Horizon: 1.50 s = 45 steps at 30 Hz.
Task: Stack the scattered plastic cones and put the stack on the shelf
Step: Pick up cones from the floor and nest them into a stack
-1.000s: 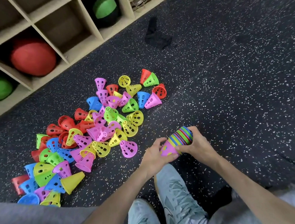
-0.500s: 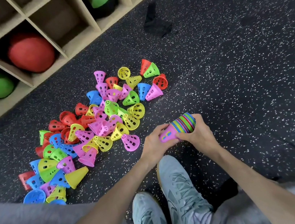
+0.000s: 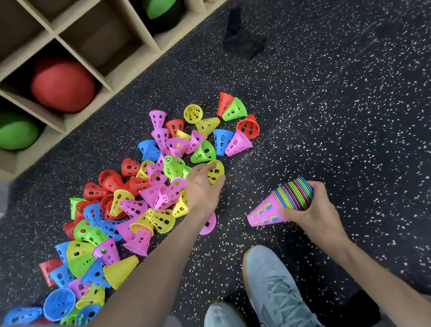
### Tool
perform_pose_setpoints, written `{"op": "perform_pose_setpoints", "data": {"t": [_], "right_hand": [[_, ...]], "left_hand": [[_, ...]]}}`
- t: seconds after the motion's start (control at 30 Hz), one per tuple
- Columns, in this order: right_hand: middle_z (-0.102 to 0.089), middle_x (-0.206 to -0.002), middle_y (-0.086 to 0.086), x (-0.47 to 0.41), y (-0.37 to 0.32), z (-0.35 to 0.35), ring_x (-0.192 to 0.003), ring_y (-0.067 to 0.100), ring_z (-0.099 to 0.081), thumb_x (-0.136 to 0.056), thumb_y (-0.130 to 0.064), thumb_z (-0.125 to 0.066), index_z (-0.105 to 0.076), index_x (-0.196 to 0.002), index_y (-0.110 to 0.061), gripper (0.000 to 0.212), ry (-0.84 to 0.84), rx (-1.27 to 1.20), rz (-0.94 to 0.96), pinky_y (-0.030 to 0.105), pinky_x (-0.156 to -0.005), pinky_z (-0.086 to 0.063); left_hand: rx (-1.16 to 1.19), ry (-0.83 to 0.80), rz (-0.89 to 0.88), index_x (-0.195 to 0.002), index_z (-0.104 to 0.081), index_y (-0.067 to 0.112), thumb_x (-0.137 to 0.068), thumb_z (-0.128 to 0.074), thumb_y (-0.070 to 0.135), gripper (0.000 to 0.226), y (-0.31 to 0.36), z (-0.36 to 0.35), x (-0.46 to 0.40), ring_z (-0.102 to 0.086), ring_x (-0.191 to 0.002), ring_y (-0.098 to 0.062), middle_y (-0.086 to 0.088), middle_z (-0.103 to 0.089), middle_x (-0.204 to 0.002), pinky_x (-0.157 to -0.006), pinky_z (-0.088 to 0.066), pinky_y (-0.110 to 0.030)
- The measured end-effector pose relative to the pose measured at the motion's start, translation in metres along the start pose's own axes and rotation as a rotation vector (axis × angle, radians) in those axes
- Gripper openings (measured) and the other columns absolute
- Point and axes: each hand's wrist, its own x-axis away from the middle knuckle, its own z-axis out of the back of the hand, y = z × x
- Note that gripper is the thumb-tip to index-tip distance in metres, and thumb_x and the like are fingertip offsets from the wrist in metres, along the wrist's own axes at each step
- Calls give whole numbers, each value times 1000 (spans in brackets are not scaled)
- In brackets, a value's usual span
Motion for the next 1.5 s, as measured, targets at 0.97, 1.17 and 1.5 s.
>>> {"op": "perform_pose_setpoints", "data": {"t": [0.97, 1.17, 1.5], "right_hand": [[-64, -98, -5, 20, -27, 12, -91, 24, -63, -71, -38, -87, -42, -118, -32, 65, 261, -78, 92, 56, -95, -47], [-64, -96, -6, 41, -30, 12, -89, 19, -63, -72, -32, -88, -45, -121, -27, 64, 140, -121, 54, 48, -90, -51], [-63, -100, -8, 51, -35, 12, -92, 14, -63, -76, -27, -87, -42, -123, -27, 65, 8, -96, 97, 40, -91, -51]], "left_hand": [[-42, -321, -413, -132, -42, 22, -89, -76, 29, 56, 38, 7, 68, -63, -93, -21, 5, -36, -127, -85, -52, -38], [79, -339, -393, -151, -27, 31, -90, -77, 38, 79, 55, 17, 99, -57, -121, -15, 6, -42, -143, -103, -49, -39], [223, -278, -309, -148, -32, 36, -83, -83, 41, 82, 51, 19, 122, -60, -119, -14, 3, -57, -140, -105, -47, -40]]}}
